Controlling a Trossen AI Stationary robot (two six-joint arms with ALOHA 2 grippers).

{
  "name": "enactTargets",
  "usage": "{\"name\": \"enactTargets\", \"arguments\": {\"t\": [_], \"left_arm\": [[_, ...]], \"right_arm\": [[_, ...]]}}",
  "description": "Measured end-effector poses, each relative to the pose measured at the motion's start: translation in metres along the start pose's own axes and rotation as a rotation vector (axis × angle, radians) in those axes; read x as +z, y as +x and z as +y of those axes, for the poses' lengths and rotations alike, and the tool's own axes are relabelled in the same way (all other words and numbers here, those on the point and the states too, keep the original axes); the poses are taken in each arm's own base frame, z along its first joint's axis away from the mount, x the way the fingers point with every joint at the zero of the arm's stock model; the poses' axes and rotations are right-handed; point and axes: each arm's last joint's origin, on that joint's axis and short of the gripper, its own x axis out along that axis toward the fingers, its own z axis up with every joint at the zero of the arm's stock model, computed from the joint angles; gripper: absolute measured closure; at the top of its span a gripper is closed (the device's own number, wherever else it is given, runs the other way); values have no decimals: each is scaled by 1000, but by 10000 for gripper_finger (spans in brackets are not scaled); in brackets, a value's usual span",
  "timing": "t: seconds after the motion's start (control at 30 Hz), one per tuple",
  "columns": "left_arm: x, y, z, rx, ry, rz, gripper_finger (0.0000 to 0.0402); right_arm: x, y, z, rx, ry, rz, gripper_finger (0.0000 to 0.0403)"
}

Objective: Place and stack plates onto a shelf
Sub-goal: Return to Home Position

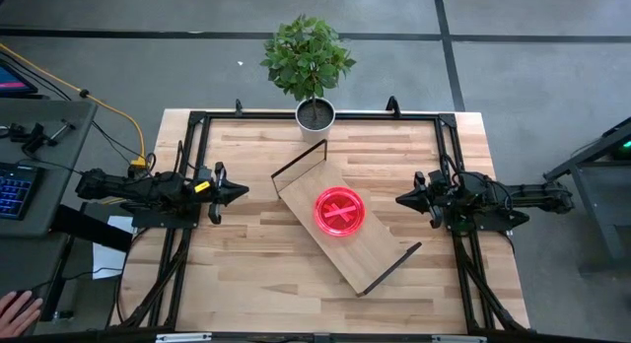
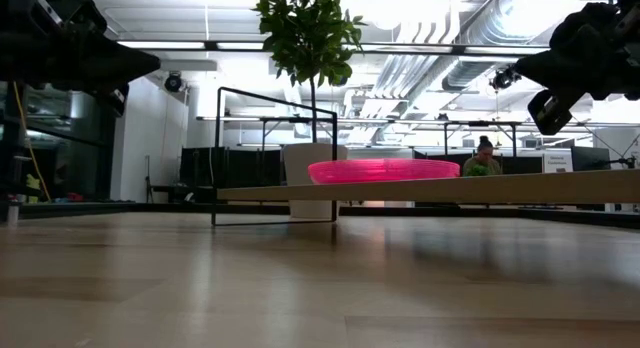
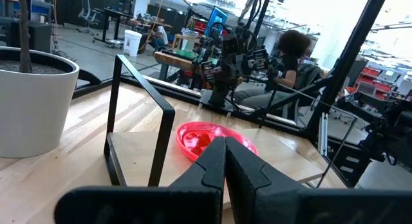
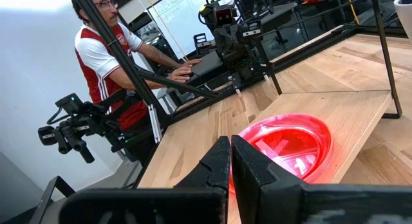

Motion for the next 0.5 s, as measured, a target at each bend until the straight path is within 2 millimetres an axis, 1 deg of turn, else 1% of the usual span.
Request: {"name": "enactTargets", "arguments": {"t": [0.5], "left_arm": [[0, 0, 0, 0, 0, 0, 401]], "right_arm": [[0, 0, 0, 0, 0, 0, 402]]}}
